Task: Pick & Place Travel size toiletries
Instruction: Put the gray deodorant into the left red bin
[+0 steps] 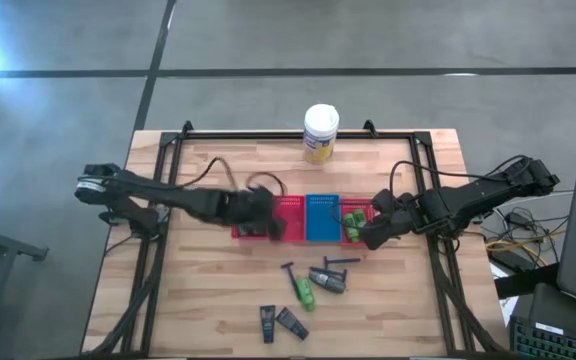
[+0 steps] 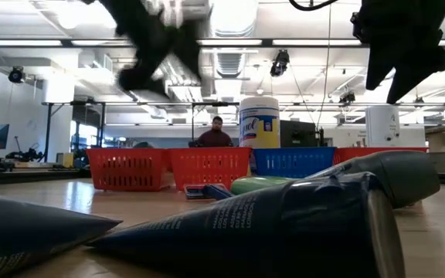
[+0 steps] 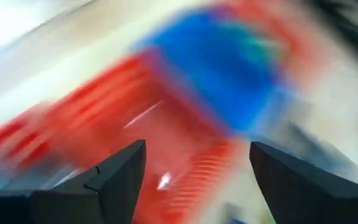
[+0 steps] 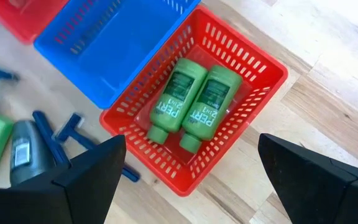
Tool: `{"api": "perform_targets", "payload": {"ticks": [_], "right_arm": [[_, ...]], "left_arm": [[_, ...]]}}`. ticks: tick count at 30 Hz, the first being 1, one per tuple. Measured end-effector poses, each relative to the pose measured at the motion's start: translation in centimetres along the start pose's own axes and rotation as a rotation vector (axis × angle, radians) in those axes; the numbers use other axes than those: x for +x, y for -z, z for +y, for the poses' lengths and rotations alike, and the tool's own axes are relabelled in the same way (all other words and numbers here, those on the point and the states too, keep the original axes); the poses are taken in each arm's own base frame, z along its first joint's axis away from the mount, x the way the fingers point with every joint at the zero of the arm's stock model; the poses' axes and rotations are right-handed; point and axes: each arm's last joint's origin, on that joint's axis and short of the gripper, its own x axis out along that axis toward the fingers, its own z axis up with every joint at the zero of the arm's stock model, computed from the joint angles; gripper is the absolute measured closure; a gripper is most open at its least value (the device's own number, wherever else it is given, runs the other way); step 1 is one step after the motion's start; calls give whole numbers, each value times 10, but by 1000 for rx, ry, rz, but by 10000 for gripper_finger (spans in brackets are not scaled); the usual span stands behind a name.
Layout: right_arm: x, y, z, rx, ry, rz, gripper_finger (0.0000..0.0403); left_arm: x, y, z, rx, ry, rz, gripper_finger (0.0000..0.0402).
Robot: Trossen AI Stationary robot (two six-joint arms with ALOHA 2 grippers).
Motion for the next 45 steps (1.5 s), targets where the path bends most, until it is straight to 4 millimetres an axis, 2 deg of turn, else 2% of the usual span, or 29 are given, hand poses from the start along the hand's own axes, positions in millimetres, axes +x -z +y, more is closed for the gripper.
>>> {"api": "perform_targets", "payload": {"ticks": [3, 5, 10, 12, 15, 18, 21, 24, 28, 31, 34, 36, 38, 42, 45], "right_arm": [[0, 1, 1, -45, -15, 31, 39], [0, 3, 3, -96, -52, 74, 39], [-6, 14, 19, -220, -229, 119, 39], [-8, 17, 23, -232, -265, 112, 39], [-9, 20, 25, -209, -260, 96, 39], [-7, 22, 27, -213, -251, 109, 39], [-4, 25, 29, -213, -257, 163, 39], [-1, 34, 37, -246, -277, 203, 39], [4, 55, 52, -336, -298, 233, 39], [12, 66, 57, -381, -260, 255, 39], [15, 74, 60, -410, -242, 264, 39], [14, 77, 60, -421, -240, 263, 39], [10, 77, 58, -412, -250, 241, 39], [-10, 74, 46, -343, -257, 136, 39], [-28, 74, 28, -265, -238, 49, 39]], "left_arm": [[-14, 8, -46, 381, 163, -41, 118], [-17, 18, -63, 521, 177, -3, 120], [-11, 39, -85, 609, 141, 154, 120], [-9, 52, -95, 677, 208, 233, 120], [-6, 81, -113, 868, 341, 343, 120], [-2, 111, -131, 1133, 422, 363, 120], [10, 124, -143, 1187, 393, 403, 120], [23, 115, -140, 1091, 274, 473, 124], [17, 104, -131, 1070, 152, 512, 142], [6, 96, -129, 1091, 157, 466, 154], [7, 80, -140, 1070, 237, 297, 159], [15, 65, -148, 1010, 298, 162, 160], [31, 48, -150, 912, 326, 68, 161], [66, 23, -134, 776, 314, 42, 157], [80, 14, -127, 793, 320, 20, 148]]}}
